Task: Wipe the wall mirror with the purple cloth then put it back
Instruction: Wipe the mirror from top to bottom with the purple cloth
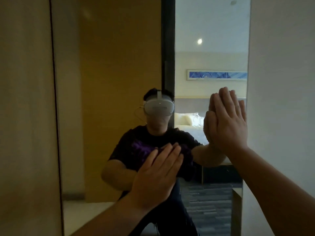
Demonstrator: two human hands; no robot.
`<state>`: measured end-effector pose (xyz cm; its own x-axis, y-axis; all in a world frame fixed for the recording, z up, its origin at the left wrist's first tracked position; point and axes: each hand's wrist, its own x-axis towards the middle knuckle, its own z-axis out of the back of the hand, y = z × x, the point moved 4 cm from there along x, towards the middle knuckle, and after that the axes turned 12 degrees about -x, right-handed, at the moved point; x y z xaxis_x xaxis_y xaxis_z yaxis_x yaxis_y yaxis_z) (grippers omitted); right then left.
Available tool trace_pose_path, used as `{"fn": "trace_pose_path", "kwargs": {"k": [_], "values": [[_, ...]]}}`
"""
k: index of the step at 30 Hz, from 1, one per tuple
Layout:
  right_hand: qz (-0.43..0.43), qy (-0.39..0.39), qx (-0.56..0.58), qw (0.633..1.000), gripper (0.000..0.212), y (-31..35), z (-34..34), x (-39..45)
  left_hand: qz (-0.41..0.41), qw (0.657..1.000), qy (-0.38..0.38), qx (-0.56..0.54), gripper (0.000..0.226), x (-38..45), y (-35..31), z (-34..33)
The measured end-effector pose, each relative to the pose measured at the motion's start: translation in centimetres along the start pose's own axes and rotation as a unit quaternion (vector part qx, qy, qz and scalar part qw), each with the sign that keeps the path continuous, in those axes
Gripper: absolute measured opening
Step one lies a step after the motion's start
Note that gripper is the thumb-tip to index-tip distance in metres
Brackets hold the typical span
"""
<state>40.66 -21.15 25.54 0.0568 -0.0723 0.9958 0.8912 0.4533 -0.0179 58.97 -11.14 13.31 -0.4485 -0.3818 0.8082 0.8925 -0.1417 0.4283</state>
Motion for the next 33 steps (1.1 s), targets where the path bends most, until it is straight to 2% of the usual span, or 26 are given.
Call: {"fn": "trace_pose_path", "kwargs": {"k": [4,7,11,13,16,21,24,27,30,33], "values": [[0.022,-0.019,0.031,0.999,0.052,-0.8,-0.5,-0.2,0.017,1.000,0.010,0.002,0.059,-1.1,-0.6,-0.6],[-0.021,-0.028,0.006,0.999,0.053,-2.2,-0.9,-1.2,0.010,1.000,-0.005,-0.003,0.052,-1.0,-0.6,-0.5],[-0.013,0.052,0.008,0.999,0.057,-3.5,-0.2,-2.5,-0.016,0.999,-0.019,-0.020,0.052,-0.7,-0.3,0.5],[-0.013,0.068,0.005,0.998,0.056,-3.7,-0.1,-2.5,-0.011,0.997,-0.058,-0.056,0.054,0.7,0.5,1.5],[-0.012,0.074,-0.003,0.997,0.056,-3.7,-0.6,-2.5,0.003,0.985,-0.148,-0.087,0.041,6.4,2.6,4.1],[-0.012,0.073,-0.010,0.997,0.054,-3.9,-0.9,-2.6,0.062,0.975,-0.205,-0.060,0.041,21.4,6.6,9.9],[-0.016,0.062,-0.008,0.998,0.053,-3.9,-1.0,-2.6,0.082,0.983,-0.160,-0.041,0.046,29.2,7.0,11.4],[-0.008,0.056,0.002,0.998,0.054,-3.8,-0.9,-2.6,0.106,0.988,-0.109,-0.006,0.048,32.2,7.0,9.9],[-0.002,0.051,0.011,0.999,0.055,-3.9,-0.8,-2.5,0.059,0.990,-0.125,0.033,0.049,29.6,5.7,7.8],[-0.006,0.046,0.015,0.999,0.055,-4.0,-1.0,-2.5,0.018,0.994,-0.110,0.017,0.051,24.2,3.4,5.2]]}}
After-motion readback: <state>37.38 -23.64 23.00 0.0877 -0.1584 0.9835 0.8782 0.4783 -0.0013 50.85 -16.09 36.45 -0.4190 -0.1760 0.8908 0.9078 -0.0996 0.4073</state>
